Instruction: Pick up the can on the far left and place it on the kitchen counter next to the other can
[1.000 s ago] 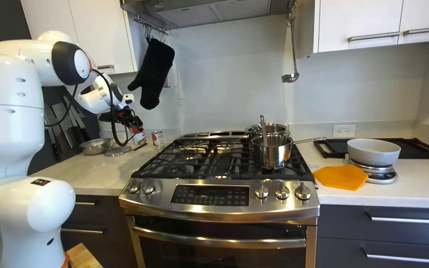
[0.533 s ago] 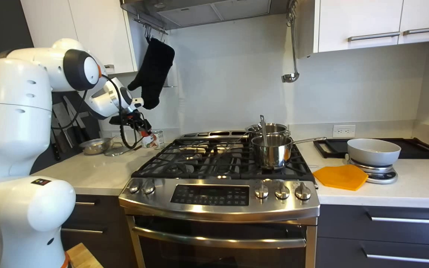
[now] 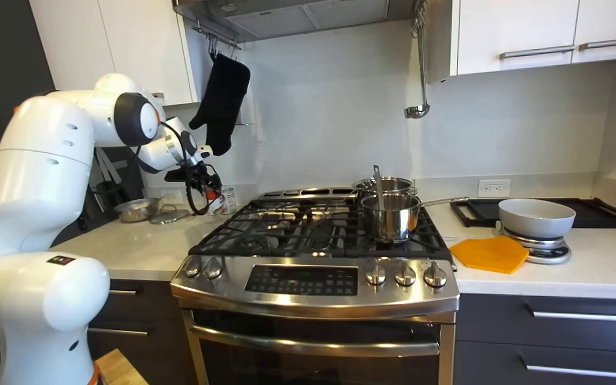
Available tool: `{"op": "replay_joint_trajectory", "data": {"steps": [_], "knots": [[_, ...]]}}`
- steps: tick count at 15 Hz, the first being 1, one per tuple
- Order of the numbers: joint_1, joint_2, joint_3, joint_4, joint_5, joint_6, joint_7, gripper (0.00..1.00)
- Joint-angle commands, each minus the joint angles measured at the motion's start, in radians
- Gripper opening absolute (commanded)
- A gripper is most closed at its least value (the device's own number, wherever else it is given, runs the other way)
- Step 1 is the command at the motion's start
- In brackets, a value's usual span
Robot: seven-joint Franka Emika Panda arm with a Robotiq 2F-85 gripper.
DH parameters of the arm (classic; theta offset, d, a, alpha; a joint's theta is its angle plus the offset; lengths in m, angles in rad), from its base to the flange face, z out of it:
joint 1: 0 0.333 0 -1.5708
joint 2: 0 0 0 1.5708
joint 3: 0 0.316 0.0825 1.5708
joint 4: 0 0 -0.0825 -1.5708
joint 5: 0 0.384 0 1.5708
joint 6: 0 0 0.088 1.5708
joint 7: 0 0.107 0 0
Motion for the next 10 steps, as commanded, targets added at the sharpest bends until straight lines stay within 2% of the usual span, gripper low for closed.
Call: {"op": "replay_joint_trajectory", "data": {"steps": [1, 10], "knots": [[0.043, 0.073, -0.024, 0.127, 0.049, -0.066, -0.107, 0.58], [0.09, 0.208, -0.085, 0.3, 0.122, -0.083, -0.259, 0.58]]}}
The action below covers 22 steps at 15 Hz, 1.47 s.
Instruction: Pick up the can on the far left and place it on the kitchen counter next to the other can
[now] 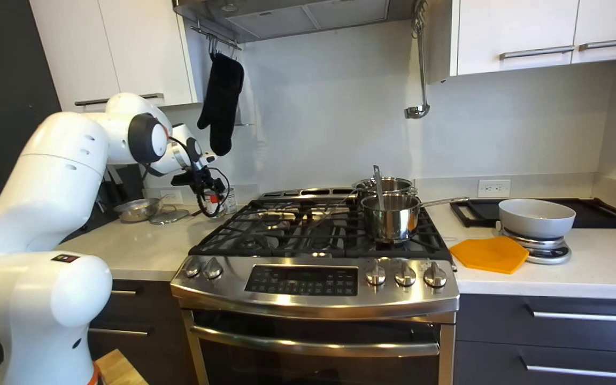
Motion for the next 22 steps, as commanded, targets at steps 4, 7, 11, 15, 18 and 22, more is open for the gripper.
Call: {"op": "replay_joint_trajectory", "data": {"steps": [4, 7, 11, 15, 18, 22], "knots": [[0.027, 0.088, -0.037, 0.136, 0.077, -0.032, -0.109, 0.58], [0.006, 0.111, -0.011, 0.16, 0.071, -0.042, -0.126, 0.58], [0.003, 0.134, -0.004, 0.194, 0.075, -0.067, -0.152, 0.58], [0.005, 0.148, 0.0, 0.22, 0.068, -0.075, -0.192, 0.93], [0.005, 0.146, 0.003, 0.23, 0.078, -0.091, -0.192, 1.0], [0.008, 0.13, 0.014, 0.239, 0.108, -0.209, -0.15, 1.0]]}}
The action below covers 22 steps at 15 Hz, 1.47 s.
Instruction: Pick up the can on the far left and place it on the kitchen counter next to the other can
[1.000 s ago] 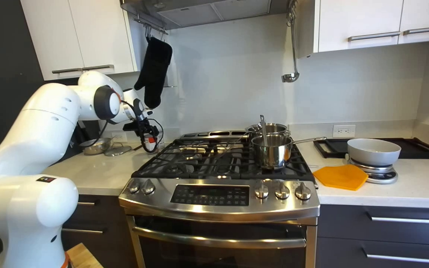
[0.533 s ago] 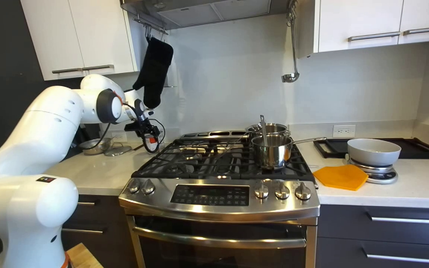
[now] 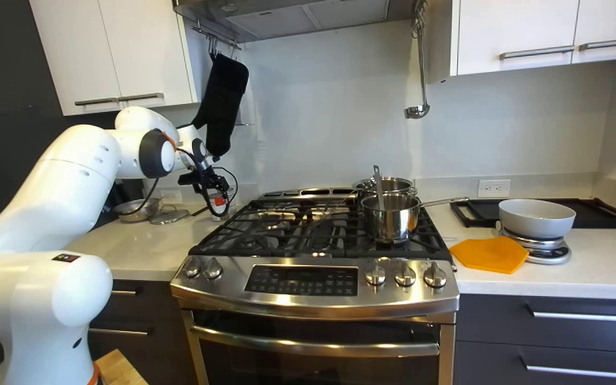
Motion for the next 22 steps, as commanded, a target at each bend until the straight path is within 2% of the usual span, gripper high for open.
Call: {"op": "replay_joint_trajectory", "data": {"steps": [1, 4, 6, 7, 8, 9, 10, 17, 18, 22], "knots": [[0.003, -0.006, 0.013, 0.027, 0.054, -0.167, 0.045, 1.0], [-0.009, 0.002, 0.037, 0.06, 0.116, -0.331, 0.069, 1.0], [-0.013, 0.009, 0.042, 0.081, 0.15, -0.397, 0.079, 1.0], [-0.016, 0.013, 0.043, 0.087, 0.155, -0.391, 0.069, 0.75], [-0.017, 0.016, 0.04, 0.093, 0.155, -0.379, 0.064, 0.75], [-0.016, 0.018, 0.034, 0.096, 0.147, -0.366, 0.062, 0.68], [-0.016, 0.022, 0.03, 0.099, 0.139, -0.359, 0.059, 0.58], [-0.028, 0.034, 0.03, 0.104, 0.122, -0.289, 0.017, 0.06], [-0.028, 0.036, 0.029, 0.104, 0.119, -0.271, 0.011, 0.01], [-0.03, 0.047, 0.022, 0.107, 0.112, -0.203, -0.009, 0.0]]}}
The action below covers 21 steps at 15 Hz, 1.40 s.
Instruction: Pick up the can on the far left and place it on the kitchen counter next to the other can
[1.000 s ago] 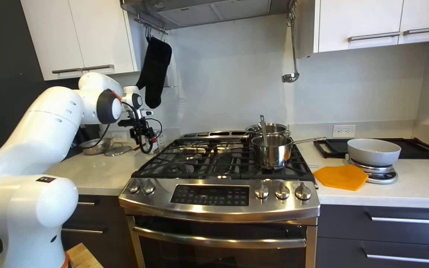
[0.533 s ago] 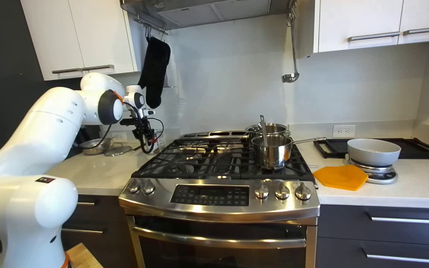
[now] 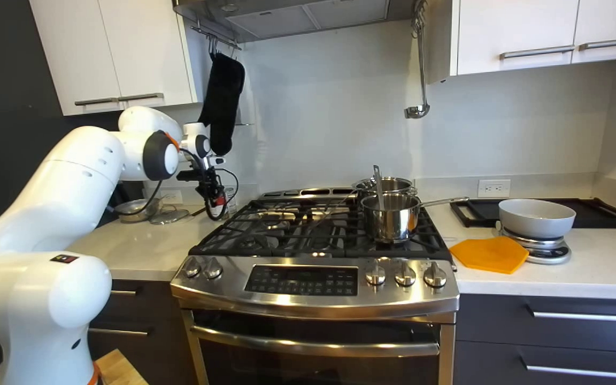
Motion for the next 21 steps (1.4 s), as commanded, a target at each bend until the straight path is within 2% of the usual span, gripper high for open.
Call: {"op": "replay_joint_trajectory", "data": {"steps": [1, 8, 13, 16, 19, 21], "knots": [[-0.003, 0.03, -0.003, 0.029, -0.011, 0.057, -0.031, 0.0], [-0.008, 0.047, -0.009, 0.023, -0.006, 0.155, -0.062, 0.0], [-0.01, 0.017, 0.005, -0.003, 0.057, 0.007, 0.02, 0.0], [-0.01, -0.023, 0.023, -0.043, 0.073, -0.091, 0.015, 0.0], [-0.008, -0.096, 0.039, -0.13, 0.064, -0.156, 0.005, 0.0], [-0.022, -0.171, 0.062, -0.233, 0.078, -0.161, 0.001, 0.0]]}}
